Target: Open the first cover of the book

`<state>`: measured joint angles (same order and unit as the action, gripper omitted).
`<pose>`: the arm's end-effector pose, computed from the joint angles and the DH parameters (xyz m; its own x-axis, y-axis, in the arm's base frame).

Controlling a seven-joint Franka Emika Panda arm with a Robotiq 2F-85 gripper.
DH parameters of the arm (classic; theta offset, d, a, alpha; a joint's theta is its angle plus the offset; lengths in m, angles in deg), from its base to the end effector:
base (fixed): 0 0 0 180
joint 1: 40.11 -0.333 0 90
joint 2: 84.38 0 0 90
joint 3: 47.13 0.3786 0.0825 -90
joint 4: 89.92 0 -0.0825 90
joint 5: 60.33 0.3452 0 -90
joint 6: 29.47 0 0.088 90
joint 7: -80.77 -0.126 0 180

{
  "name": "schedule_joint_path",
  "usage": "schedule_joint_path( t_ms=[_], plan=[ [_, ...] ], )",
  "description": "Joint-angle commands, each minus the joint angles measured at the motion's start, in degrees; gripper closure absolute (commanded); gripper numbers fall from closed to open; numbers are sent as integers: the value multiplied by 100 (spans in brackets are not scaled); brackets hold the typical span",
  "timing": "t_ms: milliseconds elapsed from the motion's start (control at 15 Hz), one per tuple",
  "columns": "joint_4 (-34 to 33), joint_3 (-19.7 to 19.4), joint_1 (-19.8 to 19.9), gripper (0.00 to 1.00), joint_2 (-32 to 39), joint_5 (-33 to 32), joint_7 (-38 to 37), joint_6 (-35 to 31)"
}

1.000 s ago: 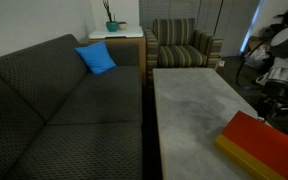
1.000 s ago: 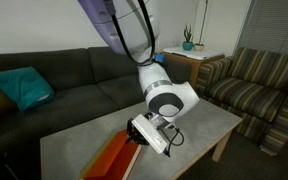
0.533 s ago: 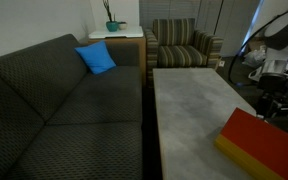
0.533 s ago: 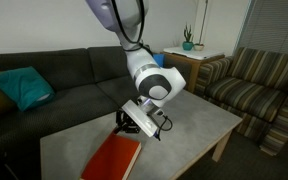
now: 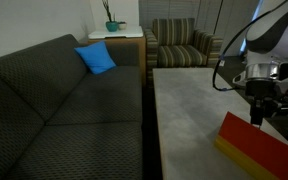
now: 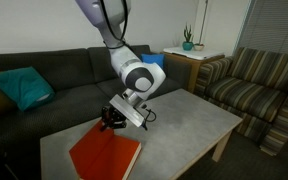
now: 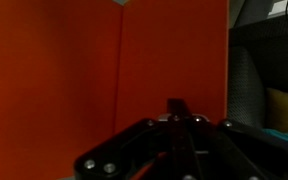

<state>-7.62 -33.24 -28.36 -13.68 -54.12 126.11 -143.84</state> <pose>0.6155 0.0165 -0.0258 0.7074 0.6665 -0.2354 0.4127 -0.6598 -0.6279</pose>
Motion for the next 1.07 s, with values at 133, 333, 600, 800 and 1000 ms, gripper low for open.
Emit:
schedule_joint_path(
  t_ms=[133, 333, 600, 800, 1000],
  plan=[
    [192, -93, -407, 100, -279, -237, 3, 139],
    [117, -55, -569, 100, -271, -265, 14, 313],
    [-399, -111, -775, 100, 82, -316, 42, 844],
    [-980, -209, -786, 100, 629, -264, 38, 1543],
    [-1537, -287, -727, 100, 1202, -165, -38, 1934]
  ],
)
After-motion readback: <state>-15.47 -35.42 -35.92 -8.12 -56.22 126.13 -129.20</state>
